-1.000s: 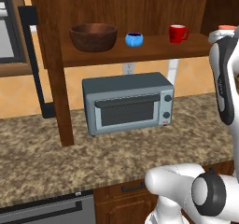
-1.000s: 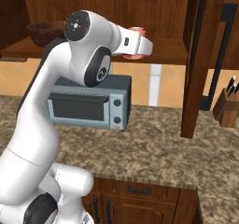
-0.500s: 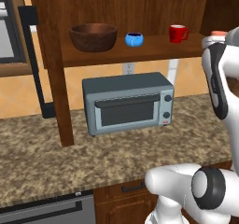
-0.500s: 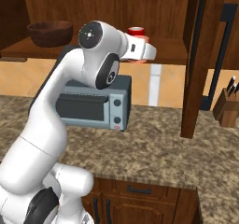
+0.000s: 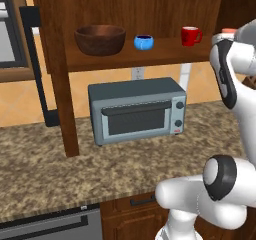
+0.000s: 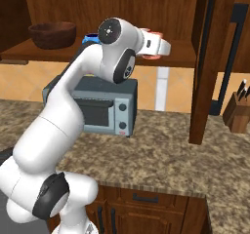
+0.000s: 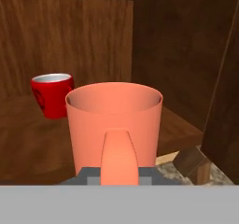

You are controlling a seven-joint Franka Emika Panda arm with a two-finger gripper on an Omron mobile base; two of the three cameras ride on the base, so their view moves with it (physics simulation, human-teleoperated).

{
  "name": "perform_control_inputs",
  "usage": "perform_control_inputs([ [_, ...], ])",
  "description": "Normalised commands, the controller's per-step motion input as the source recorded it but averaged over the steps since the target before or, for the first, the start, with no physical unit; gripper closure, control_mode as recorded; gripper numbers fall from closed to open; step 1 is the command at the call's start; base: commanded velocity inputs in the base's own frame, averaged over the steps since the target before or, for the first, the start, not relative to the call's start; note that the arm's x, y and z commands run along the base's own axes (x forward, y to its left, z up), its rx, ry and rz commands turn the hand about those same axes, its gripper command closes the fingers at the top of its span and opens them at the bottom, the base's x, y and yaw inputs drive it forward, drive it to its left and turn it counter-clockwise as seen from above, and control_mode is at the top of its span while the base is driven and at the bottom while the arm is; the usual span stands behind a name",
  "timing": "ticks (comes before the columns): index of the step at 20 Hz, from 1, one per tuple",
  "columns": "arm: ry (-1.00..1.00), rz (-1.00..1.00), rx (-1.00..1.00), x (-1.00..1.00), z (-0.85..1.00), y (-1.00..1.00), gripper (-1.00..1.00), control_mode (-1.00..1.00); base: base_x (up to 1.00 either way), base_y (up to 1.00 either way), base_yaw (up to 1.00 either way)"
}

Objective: Gather all objects into one cabinet and sort the glasses and bowls to opposite sides.

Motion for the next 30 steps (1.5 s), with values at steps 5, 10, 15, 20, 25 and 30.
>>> perform_control_inputs([
  [5, 0.0, 0.0, 0.0, 0.54, -0.11, -0.06, 1.0, -1.0, 0.0, 0.0, 0.0],
  [10, 0.01, 0.0, 0.0, 0.38, -0.18, -0.2, 1.0, -1.0, 0.0, 0.0, 0.0],
  [15, 0.02, 0.0, 0.0, 0.4, -0.14, -0.11, 1.0, -1.0, 0.0, 0.0, 0.0],
  [20, 0.0, 0.0, 0.0, 0.38, 0.0, -0.2, 1.0, -1.0, 0.0, 0.0, 0.0],
  [25, 0.0, 0.0, 0.0, 0.37, 0.0, -0.18, 1.0, -1.0, 0.0, 0.0, 0.0],
  [30, 0.0, 0.0, 0.0, 0.37, -0.02, -0.11, 1.0, -1.0, 0.0, 0.0, 0.0],
])
